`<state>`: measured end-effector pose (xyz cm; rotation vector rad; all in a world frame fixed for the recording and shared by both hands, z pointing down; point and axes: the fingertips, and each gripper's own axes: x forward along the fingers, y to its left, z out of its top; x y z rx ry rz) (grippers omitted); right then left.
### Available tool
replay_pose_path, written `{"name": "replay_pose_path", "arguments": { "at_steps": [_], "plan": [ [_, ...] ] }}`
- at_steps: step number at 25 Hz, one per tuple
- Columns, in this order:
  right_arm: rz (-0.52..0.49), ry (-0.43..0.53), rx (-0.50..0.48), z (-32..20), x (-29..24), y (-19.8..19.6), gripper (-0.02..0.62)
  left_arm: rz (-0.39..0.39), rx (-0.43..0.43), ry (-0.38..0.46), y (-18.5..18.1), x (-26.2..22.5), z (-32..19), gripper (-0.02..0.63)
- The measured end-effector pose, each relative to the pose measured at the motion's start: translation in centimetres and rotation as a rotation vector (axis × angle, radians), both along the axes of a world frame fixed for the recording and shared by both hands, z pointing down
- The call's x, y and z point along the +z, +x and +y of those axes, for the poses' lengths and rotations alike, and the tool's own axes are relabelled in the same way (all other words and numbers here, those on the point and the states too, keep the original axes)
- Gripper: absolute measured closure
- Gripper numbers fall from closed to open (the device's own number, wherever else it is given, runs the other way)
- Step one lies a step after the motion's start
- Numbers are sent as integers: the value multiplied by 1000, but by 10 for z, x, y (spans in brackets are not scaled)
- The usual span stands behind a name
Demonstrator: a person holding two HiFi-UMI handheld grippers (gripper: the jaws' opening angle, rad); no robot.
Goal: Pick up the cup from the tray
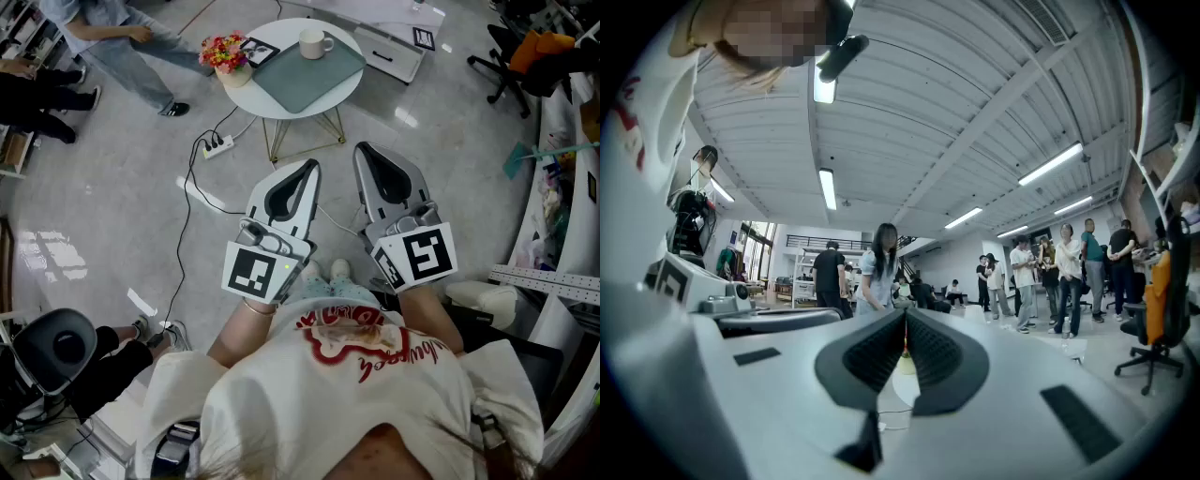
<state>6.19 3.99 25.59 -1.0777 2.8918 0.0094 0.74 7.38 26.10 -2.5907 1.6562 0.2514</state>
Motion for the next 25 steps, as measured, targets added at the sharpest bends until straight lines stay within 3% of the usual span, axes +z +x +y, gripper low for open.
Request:
{"name": "replay_pose_path", "arguments": {
  "at_steps": [25],
  "plan": [
    [-37,16,-3,-17,-5,20,568,1,-32,5,12,2,-12,592]
  ]
}}
